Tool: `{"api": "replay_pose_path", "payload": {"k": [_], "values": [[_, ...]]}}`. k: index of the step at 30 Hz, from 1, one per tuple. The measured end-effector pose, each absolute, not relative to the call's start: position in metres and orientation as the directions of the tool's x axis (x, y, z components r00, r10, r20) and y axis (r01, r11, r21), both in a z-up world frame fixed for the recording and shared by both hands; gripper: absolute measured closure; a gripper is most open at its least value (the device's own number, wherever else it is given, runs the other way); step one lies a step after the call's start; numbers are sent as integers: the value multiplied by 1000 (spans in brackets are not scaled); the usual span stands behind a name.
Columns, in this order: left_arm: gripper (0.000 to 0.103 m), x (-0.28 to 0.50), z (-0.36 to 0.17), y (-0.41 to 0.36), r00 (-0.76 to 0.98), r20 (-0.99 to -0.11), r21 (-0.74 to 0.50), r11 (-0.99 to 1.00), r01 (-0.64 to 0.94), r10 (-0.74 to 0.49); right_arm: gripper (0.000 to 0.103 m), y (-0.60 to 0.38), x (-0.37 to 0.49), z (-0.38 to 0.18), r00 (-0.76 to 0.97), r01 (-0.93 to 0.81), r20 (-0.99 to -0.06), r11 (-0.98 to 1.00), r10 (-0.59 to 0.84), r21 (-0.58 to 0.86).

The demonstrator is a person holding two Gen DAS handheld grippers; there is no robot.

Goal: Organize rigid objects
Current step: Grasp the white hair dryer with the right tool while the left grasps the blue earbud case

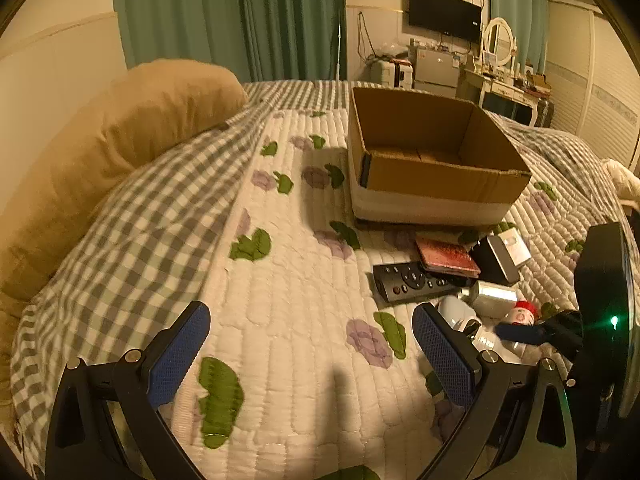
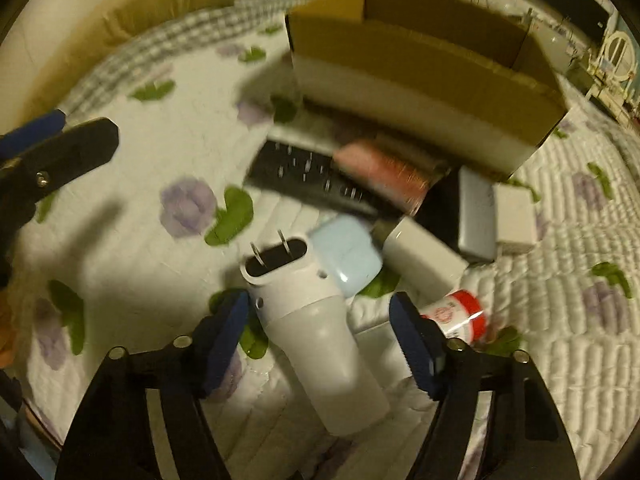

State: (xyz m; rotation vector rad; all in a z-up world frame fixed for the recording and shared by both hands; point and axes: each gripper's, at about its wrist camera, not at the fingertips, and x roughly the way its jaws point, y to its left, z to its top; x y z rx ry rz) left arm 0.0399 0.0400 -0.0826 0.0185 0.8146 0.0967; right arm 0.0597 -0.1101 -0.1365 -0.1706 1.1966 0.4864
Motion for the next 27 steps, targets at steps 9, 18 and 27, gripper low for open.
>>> {"api": "replay_pose_path", "payload": {"k": [9,18,27], "values": [[0,47,-93,22,666,-741,79,996,-39,85,57,-144,50,-89,400,-382,-872,916,281,120],[1,73,-127,-44,622,-783,89,989,116,-3,57,-188,77,-80,400,-254,-892,961,208,110],[22,100,-164,-71,506,-858,25,977,211,-87,57,-192,83,-97,374,-227,-900,963,226,147]]}}
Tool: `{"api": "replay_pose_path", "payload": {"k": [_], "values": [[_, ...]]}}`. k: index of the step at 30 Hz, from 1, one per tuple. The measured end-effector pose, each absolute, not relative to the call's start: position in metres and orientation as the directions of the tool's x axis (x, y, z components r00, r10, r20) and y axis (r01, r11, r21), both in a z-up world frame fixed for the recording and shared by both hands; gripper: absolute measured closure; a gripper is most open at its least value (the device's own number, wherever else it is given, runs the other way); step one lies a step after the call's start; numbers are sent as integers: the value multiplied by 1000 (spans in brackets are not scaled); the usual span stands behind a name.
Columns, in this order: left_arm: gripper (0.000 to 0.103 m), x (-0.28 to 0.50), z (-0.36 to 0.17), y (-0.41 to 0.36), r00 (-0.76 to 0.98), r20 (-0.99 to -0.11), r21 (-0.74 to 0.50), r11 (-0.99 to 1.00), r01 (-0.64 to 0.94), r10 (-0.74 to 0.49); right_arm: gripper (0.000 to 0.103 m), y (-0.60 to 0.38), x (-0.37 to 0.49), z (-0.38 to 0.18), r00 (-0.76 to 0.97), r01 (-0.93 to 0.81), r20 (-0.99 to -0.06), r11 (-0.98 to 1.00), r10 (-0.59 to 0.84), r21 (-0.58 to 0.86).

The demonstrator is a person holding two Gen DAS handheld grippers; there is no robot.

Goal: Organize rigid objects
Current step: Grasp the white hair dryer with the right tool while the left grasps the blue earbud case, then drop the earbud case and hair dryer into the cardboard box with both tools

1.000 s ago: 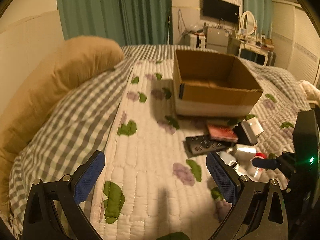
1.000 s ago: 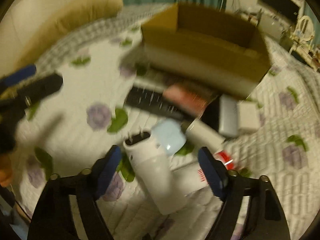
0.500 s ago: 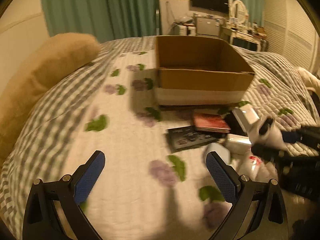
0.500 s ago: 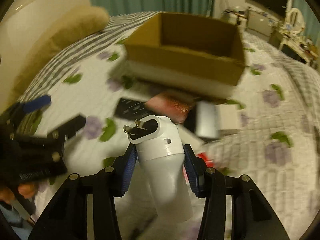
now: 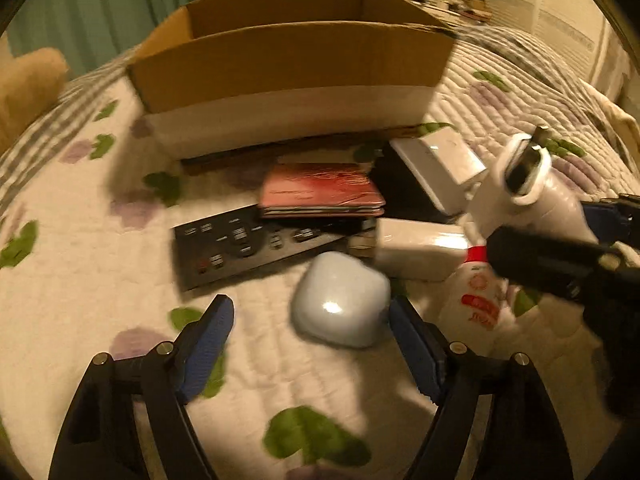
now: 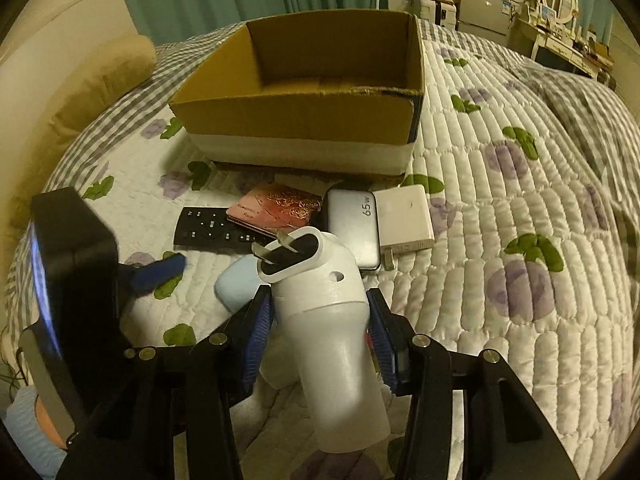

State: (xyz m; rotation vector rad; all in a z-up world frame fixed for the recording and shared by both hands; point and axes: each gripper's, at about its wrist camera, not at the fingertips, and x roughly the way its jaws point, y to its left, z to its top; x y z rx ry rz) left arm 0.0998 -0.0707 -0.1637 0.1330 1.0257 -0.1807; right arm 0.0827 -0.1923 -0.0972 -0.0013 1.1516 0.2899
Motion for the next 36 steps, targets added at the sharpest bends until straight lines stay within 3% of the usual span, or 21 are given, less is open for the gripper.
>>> {"api": "replay_pose_path", "payload": {"k": [3,4,5,14,26,31,36], "values": [[23,106,-168,-80,490,-864,15,968,249,-112,57,-194,83,-100,371,-220,-901,964,224,149],[33,108,-169,-81,481,-868,6,968,251,-119,57,-194,83,-101,371,-216,-903,966,216,143],[51,110,-172,-80,464,-877,-1,968,251,-121,57,-194,83,-101,371,-213,-904,967,212,139],[51,100,-124,-54,544,-824,-53,978,204,-158,57,-196,82,-81,405,-216,-882,963,241,164],[51,151,27,-23,786,-611,-5,993,122,-99,59,-181,133,74,578,-331,-754,934,311,132],[51,197,40,-22,804,-587,-11,994,109,-95,59,-168,178,93,597,-333,-747,937,294,103],[51,240,7,-19,763,-641,-32,996,86,-86,59,-165,227,58,549,-302,-792,947,266,109]]}}
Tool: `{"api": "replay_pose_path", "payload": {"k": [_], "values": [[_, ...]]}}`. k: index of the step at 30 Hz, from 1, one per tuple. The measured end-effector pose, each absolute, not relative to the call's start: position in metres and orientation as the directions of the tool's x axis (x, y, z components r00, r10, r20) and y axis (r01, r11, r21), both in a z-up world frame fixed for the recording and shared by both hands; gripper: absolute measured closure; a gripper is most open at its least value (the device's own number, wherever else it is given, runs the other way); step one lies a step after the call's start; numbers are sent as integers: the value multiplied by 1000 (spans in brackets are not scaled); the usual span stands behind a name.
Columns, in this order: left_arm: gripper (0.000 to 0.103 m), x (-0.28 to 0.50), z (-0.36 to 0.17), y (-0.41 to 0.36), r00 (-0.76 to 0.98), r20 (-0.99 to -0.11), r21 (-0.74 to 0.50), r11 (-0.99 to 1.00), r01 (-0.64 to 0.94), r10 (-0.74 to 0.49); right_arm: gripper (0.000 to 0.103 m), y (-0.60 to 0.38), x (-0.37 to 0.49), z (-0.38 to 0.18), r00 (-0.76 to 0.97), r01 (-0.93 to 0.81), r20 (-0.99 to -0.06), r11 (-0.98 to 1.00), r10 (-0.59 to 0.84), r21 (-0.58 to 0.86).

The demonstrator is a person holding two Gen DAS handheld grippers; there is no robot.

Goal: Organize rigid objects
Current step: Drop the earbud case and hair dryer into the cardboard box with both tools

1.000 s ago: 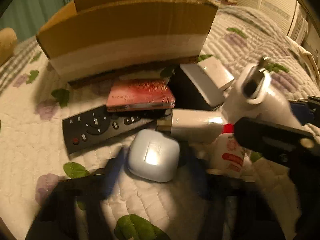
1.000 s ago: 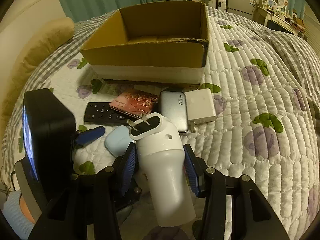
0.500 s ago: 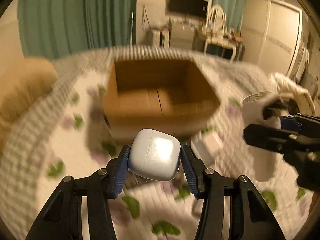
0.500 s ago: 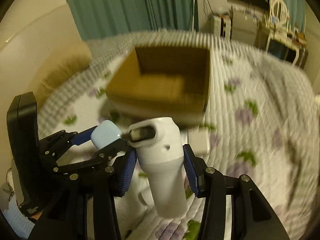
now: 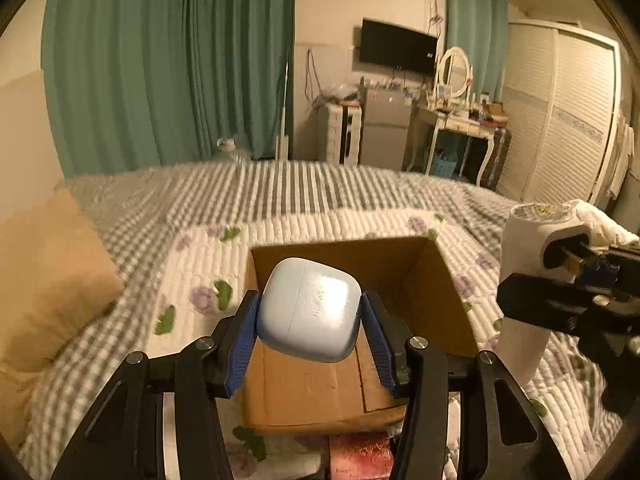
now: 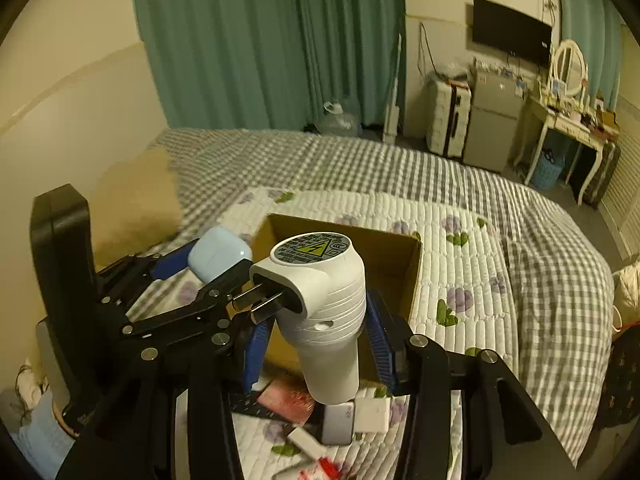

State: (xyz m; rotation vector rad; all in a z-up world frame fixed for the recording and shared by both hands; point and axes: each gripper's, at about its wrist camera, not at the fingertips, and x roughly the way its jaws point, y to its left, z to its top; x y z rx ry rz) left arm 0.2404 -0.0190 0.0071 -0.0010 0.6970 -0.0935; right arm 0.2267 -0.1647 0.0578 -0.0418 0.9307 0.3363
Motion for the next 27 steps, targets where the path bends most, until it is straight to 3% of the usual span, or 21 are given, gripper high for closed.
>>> {"api": "replay_pose_path", "payload": {"k": [9,11,12,13,14,22,23,24,25,27], "values": [[51,268,-44,-22,716,-693,-26,995,95,-86,59,-170,263,1,488,-286,-836,951,253,121],[45,272,-48,-22,721,-687,-25,994,108,-95,59,-169,268,-5,484,-286,-839,951,250,119],[40,272,-48,-22,727,-681,-17,994,103,-87,59,-170,270,-6,483,-285,-840,951,249,118],[27,273,-48,-21,736,-673,-4,996,90,-69,59,-171,273,-8,484,-282,-840,952,246,116],[24,273,-48,-20,741,-669,4,997,77,-55,59,-171,274,-10,483,-278,-841,954,243,115],[24,269,-43,-9,738,-672,-10,998,64,-54,58,-171,292,-31,475,-256,-855,962,209,92],[24,267,-42,-8,739,-672,-12,998,61,-53,56,-171,293,-32,495,-243,-850,968,180,63],[24,264,-40,-6,737,-674,-13,998,54,-49,40,-170,293,-32,508,-234,-846,971,164,48],[24,260,-38,-4,736,-676,-13,999,44,-41,31,-172,291,-29,534,-218,-832,975,152,38],[21,252,-33,0,735,-676,-20,999,48,-49,30,-178,285,-22,550,-222,-814,972,185,71]]}}
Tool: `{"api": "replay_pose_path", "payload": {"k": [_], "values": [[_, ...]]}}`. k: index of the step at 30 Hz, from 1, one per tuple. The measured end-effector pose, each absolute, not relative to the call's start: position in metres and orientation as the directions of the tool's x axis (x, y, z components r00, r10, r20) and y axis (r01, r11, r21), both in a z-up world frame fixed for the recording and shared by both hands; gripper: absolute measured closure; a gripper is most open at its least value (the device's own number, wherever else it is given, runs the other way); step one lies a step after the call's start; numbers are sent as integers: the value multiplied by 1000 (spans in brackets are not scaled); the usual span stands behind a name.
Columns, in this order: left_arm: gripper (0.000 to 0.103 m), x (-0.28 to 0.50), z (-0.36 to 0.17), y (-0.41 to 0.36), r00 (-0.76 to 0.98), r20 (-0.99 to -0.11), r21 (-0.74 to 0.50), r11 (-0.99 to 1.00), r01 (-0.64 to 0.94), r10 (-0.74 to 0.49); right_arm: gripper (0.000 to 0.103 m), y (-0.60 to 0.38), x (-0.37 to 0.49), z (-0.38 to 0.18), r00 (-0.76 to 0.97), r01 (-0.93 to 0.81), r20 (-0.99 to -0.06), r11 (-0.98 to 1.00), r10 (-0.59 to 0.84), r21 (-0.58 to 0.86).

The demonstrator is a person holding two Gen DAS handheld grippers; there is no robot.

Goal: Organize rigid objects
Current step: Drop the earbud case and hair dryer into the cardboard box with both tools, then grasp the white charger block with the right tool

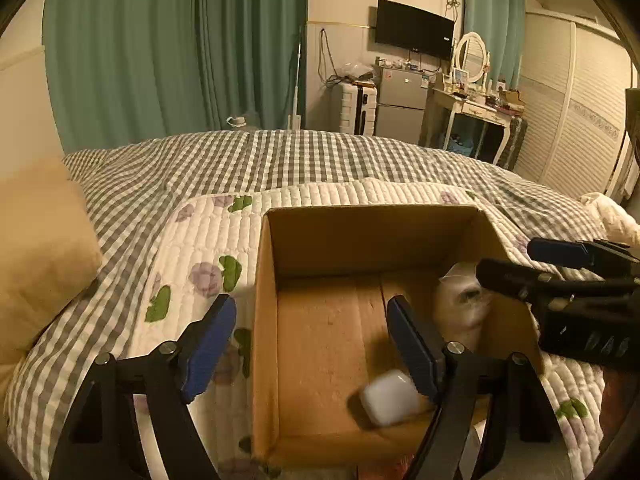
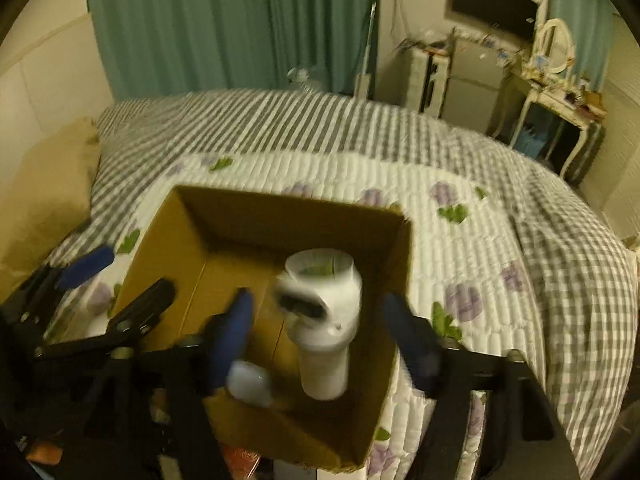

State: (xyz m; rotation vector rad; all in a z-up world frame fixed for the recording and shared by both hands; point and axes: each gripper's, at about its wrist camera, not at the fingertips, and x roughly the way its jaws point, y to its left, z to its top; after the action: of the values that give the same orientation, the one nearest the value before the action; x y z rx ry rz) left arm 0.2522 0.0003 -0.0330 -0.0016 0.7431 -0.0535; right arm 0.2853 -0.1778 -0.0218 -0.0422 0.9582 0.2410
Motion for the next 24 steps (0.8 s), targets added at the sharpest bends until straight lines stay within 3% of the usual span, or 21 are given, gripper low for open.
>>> {"api": "replay_pose_path", "payload": {"k": [2,12,24], "values": [[15,241,-28,3,742,-669,-11,999,45,-41,30,-185,277,-13,553,-224,-806,969,212,101],[3,171,-22,2,753,-659,41,998,36,0,29,-207,189,12,605,-199,-787,980,118,-6],[2,140,-90,-11,668,-745,76,993,90,-4,29,-193,134,-100,353,-221,-922,972,157,81]]}}
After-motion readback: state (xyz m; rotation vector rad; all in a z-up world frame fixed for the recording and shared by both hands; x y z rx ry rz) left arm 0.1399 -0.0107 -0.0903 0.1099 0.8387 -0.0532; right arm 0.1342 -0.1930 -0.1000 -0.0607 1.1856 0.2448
